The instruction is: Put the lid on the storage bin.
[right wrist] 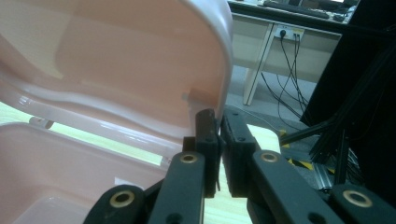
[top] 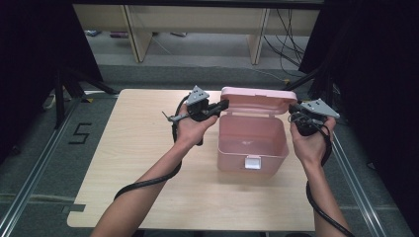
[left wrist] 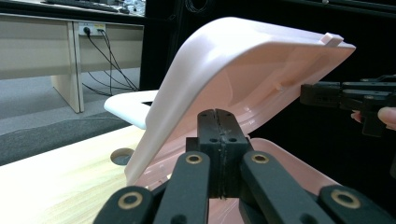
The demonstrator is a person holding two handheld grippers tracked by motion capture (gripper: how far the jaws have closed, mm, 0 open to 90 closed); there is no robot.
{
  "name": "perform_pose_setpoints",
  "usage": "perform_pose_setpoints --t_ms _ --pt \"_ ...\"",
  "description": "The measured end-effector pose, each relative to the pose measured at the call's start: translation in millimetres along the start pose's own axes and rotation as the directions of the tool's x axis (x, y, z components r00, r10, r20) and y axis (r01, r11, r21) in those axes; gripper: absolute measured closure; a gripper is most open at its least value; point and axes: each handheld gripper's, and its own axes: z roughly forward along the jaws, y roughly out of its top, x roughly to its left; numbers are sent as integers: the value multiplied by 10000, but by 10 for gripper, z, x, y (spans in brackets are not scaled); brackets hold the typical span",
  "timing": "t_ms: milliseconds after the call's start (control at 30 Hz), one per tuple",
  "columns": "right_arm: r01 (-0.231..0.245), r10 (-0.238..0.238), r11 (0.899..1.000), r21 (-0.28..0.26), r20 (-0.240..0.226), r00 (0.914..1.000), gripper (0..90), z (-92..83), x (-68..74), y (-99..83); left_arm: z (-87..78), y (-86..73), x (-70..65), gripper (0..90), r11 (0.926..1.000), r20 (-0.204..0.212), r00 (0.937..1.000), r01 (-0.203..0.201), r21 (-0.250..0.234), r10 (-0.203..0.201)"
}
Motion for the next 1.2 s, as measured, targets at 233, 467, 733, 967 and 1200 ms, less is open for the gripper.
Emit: perform_pose_setpoints --t_ms 233,467,733,967,1200 --pt "-141 141 9999 -61 -14 9999 835 -38 15 -28 15 -20 -12 899 10000 10 10000 27 -36 -27" --pt "275 -275 9996 42 -8 9996 807 -19 12 -11 23 -26 -2 899 10000 -28 10000 35 -5 -35" --pt "177 -176 9997 -157 115 9998 796 12 31 100 13 -8 -8 899 10000 -23 10000 6 -45 -6" --pt "37 -31 9996 -273 214 9998 877 -27 35 69 2 -20 0 899 10000 -43 10000 38 -54 -38" --pt "1 6 9995 -311 221 9998 877 -76 51 14 -17 -58 -55 899 10000 79 10000 15 -62 -14"
